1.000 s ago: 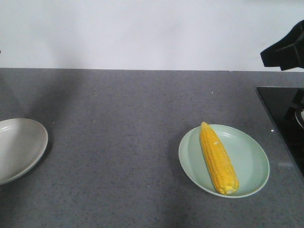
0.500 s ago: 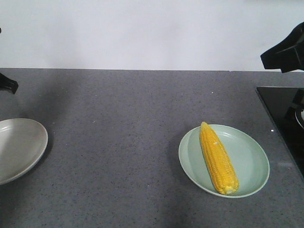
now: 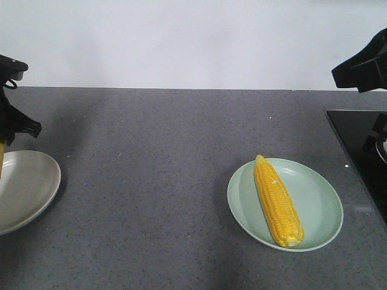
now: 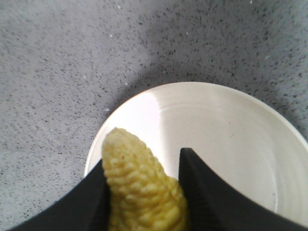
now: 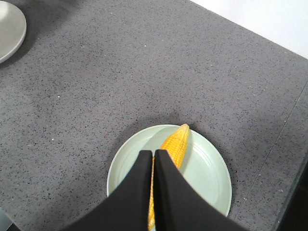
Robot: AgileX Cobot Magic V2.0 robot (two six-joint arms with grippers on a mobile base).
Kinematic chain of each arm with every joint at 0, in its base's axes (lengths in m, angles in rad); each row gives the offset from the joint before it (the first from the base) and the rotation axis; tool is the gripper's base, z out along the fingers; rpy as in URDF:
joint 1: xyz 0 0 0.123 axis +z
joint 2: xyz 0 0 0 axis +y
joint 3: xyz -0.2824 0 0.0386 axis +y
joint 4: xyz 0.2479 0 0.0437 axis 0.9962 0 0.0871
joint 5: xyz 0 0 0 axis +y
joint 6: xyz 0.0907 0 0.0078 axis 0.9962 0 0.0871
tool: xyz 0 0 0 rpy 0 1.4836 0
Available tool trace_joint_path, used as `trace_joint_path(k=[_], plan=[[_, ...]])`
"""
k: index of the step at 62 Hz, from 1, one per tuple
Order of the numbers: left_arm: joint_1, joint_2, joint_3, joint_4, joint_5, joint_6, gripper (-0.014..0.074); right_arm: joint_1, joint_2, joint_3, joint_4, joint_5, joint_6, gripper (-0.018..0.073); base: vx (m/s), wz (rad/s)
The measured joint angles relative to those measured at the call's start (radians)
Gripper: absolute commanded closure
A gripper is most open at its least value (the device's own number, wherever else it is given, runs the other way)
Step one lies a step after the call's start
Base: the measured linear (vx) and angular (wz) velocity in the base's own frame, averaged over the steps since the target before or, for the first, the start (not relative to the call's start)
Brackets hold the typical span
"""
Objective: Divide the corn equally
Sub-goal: 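Lower the left gripper's cob onto the cream plate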
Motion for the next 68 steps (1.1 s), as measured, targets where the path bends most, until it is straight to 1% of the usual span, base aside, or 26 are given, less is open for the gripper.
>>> trace_joint_path(k=[8,15,26,34,40,50,68], plan=[[0.01,0.02,0.0,0.0,0.0,0.0,0.0525,0.0,0.0,0.0,0.0,0.0,0.0,0.0568,0.0,0.0],[0.013,0.029,0.0,0.0,-0.003,0.0,0.0455,0.0,0.0,0.0,0.0,0.0,0.0,0.0568,0.0,0.0],[0.013,0.036,0.0,0.0,-0.014,-0.012,0.0322,0.0,0.0,0.0,0.0,0.0,0.0,0.0568,0.0,0.0],[0.013,0.037,0.0,0.0,-0.017,-0.019,0.0254,0.0,0.0,0.0,0.0,0.0,0.0,0.0568,0.0,0.0],[0.013,0.037,0.0,0.0,-0.017,-0.021,0.0233,0.0,0.0,0.0,0.0,0.0,0.0,0.0568,0.0,0.0],[0.013,0.037,0.0,0.0,-0.016,-0.022,0.0233,0.0,0.0,0.0,0.0,0.0,0.0,0.0568,0.0,0.0],[0.013,0.037,0.0,-0.001,-0.003,-0.048,0.0234,0.0,0.0,0.0,0.0,0.0,0.0,0.0565,0.0,0.0]])
